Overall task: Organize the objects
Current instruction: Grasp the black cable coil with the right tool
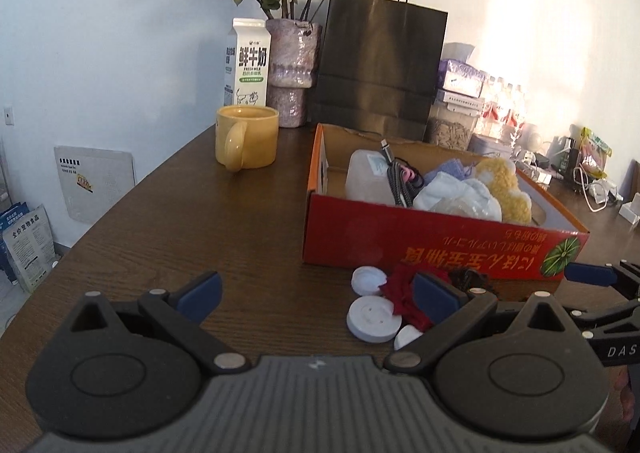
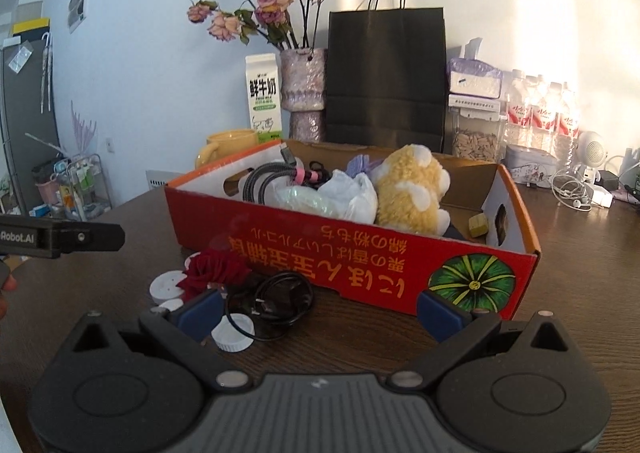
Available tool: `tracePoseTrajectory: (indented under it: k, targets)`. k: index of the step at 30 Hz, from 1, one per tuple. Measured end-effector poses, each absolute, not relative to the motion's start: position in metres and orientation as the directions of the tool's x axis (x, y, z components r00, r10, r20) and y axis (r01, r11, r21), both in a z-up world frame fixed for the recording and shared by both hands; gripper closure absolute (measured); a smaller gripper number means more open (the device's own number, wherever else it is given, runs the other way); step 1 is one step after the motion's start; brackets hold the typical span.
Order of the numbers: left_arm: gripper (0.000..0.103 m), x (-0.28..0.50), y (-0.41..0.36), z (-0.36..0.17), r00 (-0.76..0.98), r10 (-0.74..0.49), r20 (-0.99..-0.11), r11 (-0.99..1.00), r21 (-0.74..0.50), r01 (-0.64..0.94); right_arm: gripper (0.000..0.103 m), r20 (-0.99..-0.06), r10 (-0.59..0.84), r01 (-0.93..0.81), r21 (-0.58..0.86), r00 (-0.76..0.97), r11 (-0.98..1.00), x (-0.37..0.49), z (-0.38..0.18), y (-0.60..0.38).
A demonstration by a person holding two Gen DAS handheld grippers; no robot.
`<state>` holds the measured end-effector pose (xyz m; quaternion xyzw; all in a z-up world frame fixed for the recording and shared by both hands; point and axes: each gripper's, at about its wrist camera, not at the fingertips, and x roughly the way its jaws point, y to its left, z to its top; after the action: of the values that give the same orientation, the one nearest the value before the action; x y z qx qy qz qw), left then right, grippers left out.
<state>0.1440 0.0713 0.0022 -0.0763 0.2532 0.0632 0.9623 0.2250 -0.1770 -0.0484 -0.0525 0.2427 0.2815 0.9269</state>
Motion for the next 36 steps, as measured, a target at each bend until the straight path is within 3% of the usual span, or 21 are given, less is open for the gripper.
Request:
tracePoseTrajectory:
  k: [13,19,21,28,32,36]
  targets:
    - [0.0,0.146,0.081,-0.008,0.851,0.081,-0.519,0.977,-0.129,-0.172,0.002,-0.576,0.461,-0.558,0.01,0.675,0.83,0.259,-0.061,-0.149]
    - [0.0,0.149,0.081,-0.012,0.848,0.07,-0.525,0.977,-0.134,-0.163,0.018,-0.587,0.497,-0.587,0.045,0.639,0.808,0.266,-0.065,-0.148]
    - [0.0,0.15,0.081,-0.014,0.847,0.061,-0.529,0.978,-0.138,-0.157,0.028,-0.588,0.507,-0.595,0.054,0.63,0.802,0.267,-0.066,-0.148]
    - [0.0,0.155,0.077,-0.017,0.841,0.056,-0.538,0.979,-0.137,-0.153,0.041,-0.585,0.553,-0.615,0.115,0.593,0.78,0.271,-0.069,-0.15]
    - [0.0,0.155,0.075,-0.016,0.843,0.055,-0.535,0.979,-0.137,-0.15,0.061,-0.581,0.583,-0.642,0.13,0.568,0.755,0.269,-0.069,-0.148]
    - [0.0,0.155,0.073,-0.016,0.844,0.052,-0.534,0.98,-0.136,-0.147,0.064,-0.578,0.59,-0.65,0.13,0.564,0.749,0.267,-0.068,-0.147]
